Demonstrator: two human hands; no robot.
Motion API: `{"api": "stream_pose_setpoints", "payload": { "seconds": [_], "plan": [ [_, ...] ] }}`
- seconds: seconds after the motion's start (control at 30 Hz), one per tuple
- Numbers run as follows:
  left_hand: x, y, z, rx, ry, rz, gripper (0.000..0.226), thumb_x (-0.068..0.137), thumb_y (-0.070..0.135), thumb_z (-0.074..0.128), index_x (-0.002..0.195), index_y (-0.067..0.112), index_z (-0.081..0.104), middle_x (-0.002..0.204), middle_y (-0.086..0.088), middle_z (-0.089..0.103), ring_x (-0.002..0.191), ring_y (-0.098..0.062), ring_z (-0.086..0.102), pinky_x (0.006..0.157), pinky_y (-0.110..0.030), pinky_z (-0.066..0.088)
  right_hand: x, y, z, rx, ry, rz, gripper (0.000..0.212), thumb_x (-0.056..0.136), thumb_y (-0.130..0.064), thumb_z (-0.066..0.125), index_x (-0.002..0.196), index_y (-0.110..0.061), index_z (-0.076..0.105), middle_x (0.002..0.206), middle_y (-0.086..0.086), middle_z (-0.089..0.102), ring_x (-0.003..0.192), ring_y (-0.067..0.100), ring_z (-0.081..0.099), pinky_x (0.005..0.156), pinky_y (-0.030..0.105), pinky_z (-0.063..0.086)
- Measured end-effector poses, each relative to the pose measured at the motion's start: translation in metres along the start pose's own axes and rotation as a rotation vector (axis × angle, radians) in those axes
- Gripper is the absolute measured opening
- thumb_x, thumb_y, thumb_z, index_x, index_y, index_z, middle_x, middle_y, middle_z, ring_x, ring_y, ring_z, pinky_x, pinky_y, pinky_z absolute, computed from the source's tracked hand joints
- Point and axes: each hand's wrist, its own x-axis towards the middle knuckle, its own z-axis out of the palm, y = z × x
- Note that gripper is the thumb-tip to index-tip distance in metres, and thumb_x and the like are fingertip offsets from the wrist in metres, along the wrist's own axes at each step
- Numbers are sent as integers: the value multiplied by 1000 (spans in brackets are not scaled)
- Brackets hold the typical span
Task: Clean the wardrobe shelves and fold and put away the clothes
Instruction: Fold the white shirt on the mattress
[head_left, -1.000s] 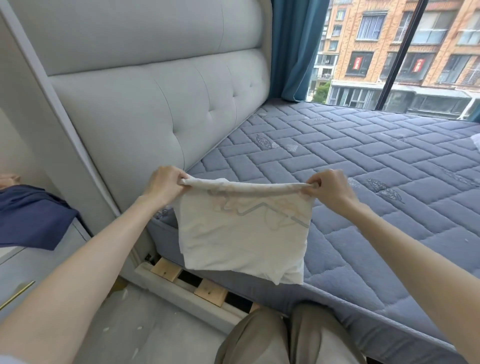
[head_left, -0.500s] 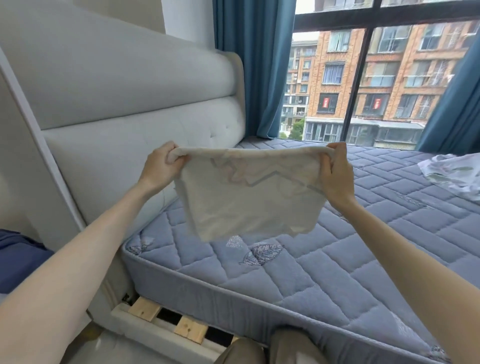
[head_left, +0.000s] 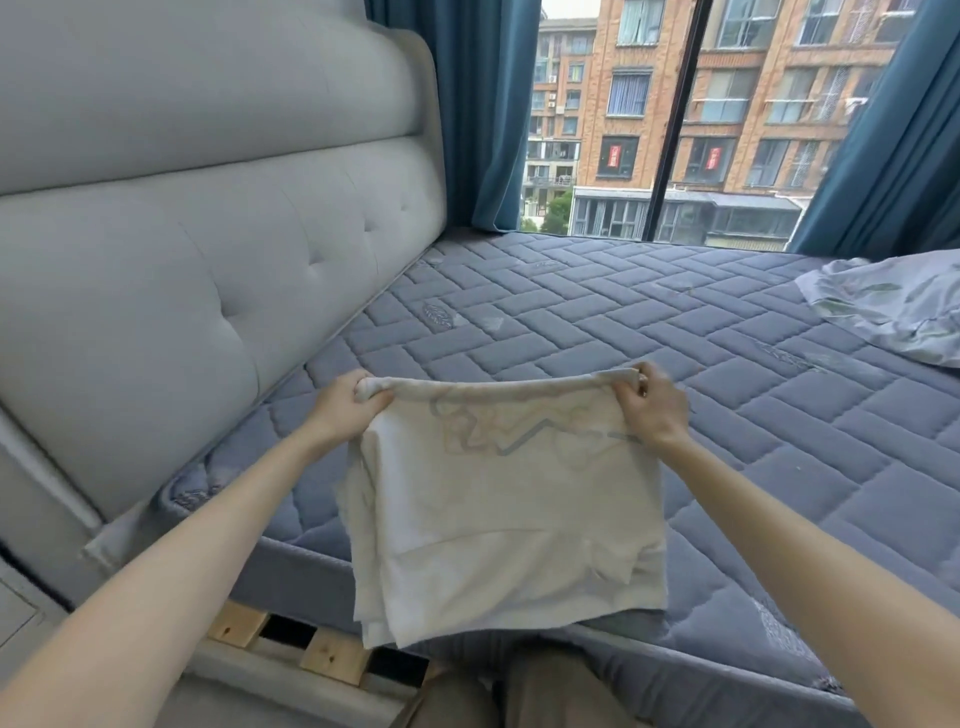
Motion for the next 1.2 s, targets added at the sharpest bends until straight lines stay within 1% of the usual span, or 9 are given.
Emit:
{"api": "stream_pose_setpoints", "payload": {
  "seconds": [0.2, 0.33, 0.4, 0.5, 0.7, 0.8, 0.93, 1.1, 1.2],
  "plan": [
    [42, -46, 62, 250, -5, -84, 20, 88, 36, 63, 83, 18, 57, 85, -4, 63, 82, -28, 57, 57, -32, 35, 35, 51, 53, -203, -79, 75, 20, 97, -23, 48, 111, -19, 62, 106, 13, 68, 102, 34, 60, 69, 35, 38],
    [56, -61, 87, 555, -35, -31, 27, 94, 30, 55, 116, 15, 54, 121, -11, 55, 111, -32, 51, 84, -40, 41, 36, 64, 71, -340, -177, 0, 33, 93, -10, 50, 125, -18, 55, 127, 9, 61, 116, 33, 50, 92, 41, 43],
    [59, -63, 97, 615, -46, 57, 36, 95, 28, 54, 129, 16, 50, 131, -11, 49, 122, -32, 45, 98, -44, 35, 18, 60, 72, -400, -236, -206, 33, 94, -17, 57, 127, -19, 56, 132, 5, 56, 122, 31, 43, 98, 43, 39],
    [63, -53, 116, 510, -157, 142, 38, 98, 32, 49, 133, 20, 51, 140, -6, 47, 130, -27, 42, 111, -45, 22, -28, 40, 69, -278, -474, -524, 24, 94, -29, 61, 116, -21, 63, 120, -1, 62, 113, 23, 53, 95, 37, 43],
    [56, -32, 155, 493, -432, 175, 49, 98, 44, 43, 143, 24, 40, 148, 0, 42, 140, -19, 33, 115, -58, 0, -121, 25, 71, -343, -897, -640, 63, 79, -70, 54, 133, -38, 47, 136, -17, 48, 118, 11, 46, 101, 30, 37],
    [51, -32, 172, 517, -469, 144, 62, 95, 54, 43, 148, 25, 31, 152, -1, 36, 141, -22, 30, 116, -56, 6, -138, 35, 81, -448, -818, -746, 84, 68, -72, 58, 139, -30, 42, 137, -12, 47, 111, 19, 48, 93, 35, 43],
    [53, -34, 186, 613, -387, 120, 71, 89, 67, 39, 148, 28, 31, 149, -4, 34, 136, -27, 30, 110, -46, 22, -150, 40, 93, -587, -590, -926, 71, 76, -63, 51, 130, -16, 51, 121, -1, 56, 88, 23, 57, 70, 38, 53],
    [63, -30, 193, 588, -364, 50, 52, 89, 62, 44, 128, 29, 52, 133, -9, 45, 129, -28, 36, 104, -44, 26, -146, 44, 97, -680, -531, -1051, 59, 71, -33, 69, 125, -13, 55, 111, 2, 60, 76, 20, 58, 59, 33, 53],
    [66, -20, 192, 614, -385, 50, 36, 93, 53, 43, 106, 23, 59, 126, -11, 47, 125, -29, 39, 100, -43, 26, -144, 43, 99, -674, -537, -1023, 45, 62, -15, 72, 106, -16, 64, 93, -3, 64, 66, 16, 58, 48, 28, 49]
  ]
}}
